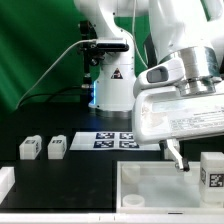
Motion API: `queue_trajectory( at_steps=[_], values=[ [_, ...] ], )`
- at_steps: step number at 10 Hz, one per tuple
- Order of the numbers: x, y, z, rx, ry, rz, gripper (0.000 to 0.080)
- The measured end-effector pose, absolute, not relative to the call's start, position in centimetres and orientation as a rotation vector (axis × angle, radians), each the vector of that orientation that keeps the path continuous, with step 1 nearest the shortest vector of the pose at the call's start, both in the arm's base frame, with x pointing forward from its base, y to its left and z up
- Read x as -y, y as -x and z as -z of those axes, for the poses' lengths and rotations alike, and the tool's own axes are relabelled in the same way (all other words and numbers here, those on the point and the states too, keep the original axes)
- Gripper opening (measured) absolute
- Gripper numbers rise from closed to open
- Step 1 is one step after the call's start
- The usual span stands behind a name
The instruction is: Assemble one leg
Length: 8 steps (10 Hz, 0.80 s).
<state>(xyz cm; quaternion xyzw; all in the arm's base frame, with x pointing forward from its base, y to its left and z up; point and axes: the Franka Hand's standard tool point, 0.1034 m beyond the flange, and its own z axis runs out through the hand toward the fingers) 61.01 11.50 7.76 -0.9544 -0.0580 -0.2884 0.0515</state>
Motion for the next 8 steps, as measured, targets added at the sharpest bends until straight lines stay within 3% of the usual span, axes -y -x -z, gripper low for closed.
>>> queue_trajectory(
  at_steps=[2, 4, 8],
  values=[
    [-10.8, -60.7, -7.8, 0.115, 2.926, 0.755, 0.0649],
    [-10.9, -61.4, -9.1, 0.08, 2.935, 0.688, 0.0649],
    [-11.9, -61.8, -8.6, 0.002, 2.963, 0.037, 0.0649]
  ],
)
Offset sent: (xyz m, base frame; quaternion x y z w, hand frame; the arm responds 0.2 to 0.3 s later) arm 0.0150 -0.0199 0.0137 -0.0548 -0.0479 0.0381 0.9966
